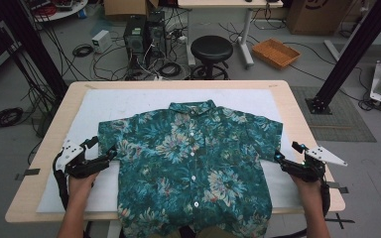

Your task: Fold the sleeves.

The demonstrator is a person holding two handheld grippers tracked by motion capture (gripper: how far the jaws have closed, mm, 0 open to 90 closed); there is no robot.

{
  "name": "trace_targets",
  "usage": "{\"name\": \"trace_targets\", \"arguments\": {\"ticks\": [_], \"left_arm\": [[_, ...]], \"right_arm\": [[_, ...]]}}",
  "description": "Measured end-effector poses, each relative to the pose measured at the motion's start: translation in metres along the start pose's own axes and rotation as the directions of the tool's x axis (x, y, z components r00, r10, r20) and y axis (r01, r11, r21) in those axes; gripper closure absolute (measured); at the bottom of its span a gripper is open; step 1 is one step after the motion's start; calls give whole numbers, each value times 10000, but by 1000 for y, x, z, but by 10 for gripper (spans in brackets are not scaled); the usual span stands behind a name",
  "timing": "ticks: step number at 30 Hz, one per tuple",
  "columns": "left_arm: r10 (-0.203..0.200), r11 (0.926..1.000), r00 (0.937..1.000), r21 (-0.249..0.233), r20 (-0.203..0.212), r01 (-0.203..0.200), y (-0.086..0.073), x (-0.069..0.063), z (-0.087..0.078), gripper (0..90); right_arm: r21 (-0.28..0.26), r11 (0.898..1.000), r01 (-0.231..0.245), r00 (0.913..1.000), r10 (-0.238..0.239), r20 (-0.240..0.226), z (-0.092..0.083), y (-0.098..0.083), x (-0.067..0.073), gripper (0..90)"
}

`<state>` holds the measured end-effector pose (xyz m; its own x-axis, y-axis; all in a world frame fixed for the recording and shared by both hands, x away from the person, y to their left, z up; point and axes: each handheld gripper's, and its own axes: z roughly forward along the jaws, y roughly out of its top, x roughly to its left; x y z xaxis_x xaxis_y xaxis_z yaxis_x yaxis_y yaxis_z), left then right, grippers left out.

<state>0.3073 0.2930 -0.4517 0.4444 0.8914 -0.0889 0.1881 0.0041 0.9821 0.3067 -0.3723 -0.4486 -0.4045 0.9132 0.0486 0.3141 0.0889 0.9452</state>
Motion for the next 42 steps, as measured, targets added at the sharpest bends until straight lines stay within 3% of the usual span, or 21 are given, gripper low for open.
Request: {"name": "trace_targets", "arguments": {"ticks": [5,8,12,17,18,20,22,24,25,26,28,29,30,32,35,37,38,40,41,42], "left_arm": [[-71,10000,10000,16,-47,71,0,0,0,192],[13,10000,9999,93,-148,-11,0,-1,1,193],[64,9997,9998,216,-171,-60,1,-1,3,194],[-39,9997,9997,222,-234,45,1,-1,3,195],[-78,9997,9997,251,-253,85,1,0,3,195],[-70,9997,9996,248,-257,76,1,0,3,195],[-74,9996,9996,259,-268,81,1,0,3,195],[-80,9995,9996,311,-286,89,1,0,3,195],[-80,9995,9996,311,-286,89,1,0,3,195],[-101,9994,9996,313,-273,109,1,0,3,195],[-146,9994,9995,306,-298,155,1,0,3,195],[-144,9994,9995,314,-289,153,1,0,3,195],[-169,9994,9995,300,-284,177,1,0,4,195],[-146,9992,9994,354,-312,157,1,0,4,194],[-156,9985,9993,512,-353,174,2,0,5,195],[-147,9985,9993,515,-355,166,2,0,5,194],[-172,9985,9992,507,-365,191,2,0,6,195],[-156,9985,9992,528,-362,175,2,0,5,195],[-160,9984,9992,527,-362,179,2,0,5,195],[-180,9985,9991,513,-373,199,2,0,5,195]], "right_arm": [[170,9999,-5,9999,2,154,2,1,0,215],[497,9972,-559,9984,553,130,6,5,1,216],[625,9976,-305,9993,290,244,11,17,7,219],[829,9955,-453,9968,395,698,18,29,6,241],[1292,9905,-470,9947,346,968,29,36,3,263],[1487,9879,-437,9934,271,1115,34,38,3,263],[2358,9707,-471,9848,57,1733,55,44,-1,283],[3146,9448,-920,9793,286,2005,71,44,-6,302],[3146,9448,-920,9793,286,2005,71,44,-6,302],[3831,9179,-1036,9754,184,2196,84,41,-8,393],[4102,9050,-1129,9733,177,2288,90,38,-9,408],[4102,9050,-1129,9733,177,2288,90,38,-9,408],[4254,8966,-1227,9721,223,2335,93,35,-11,440],[4196,8975,-1358,9702,347,2399,93,35,-11,463],[4233,8997,-1062,9767,146,2140,93,36,-9,597],[4233,9002,-1028,9785,149,2058,93,36,-8,619],[4193,9007,-1135,9791,298,2011,93,36,-8,698],[4215,9000,-1108,9787,251,2039,93,37,-8,747],[4207,9001,-1131,9792,291,2009,93,37,-9,846],[4231,8996,-1087,9801,258,1970,93,37,-8,870]]}}
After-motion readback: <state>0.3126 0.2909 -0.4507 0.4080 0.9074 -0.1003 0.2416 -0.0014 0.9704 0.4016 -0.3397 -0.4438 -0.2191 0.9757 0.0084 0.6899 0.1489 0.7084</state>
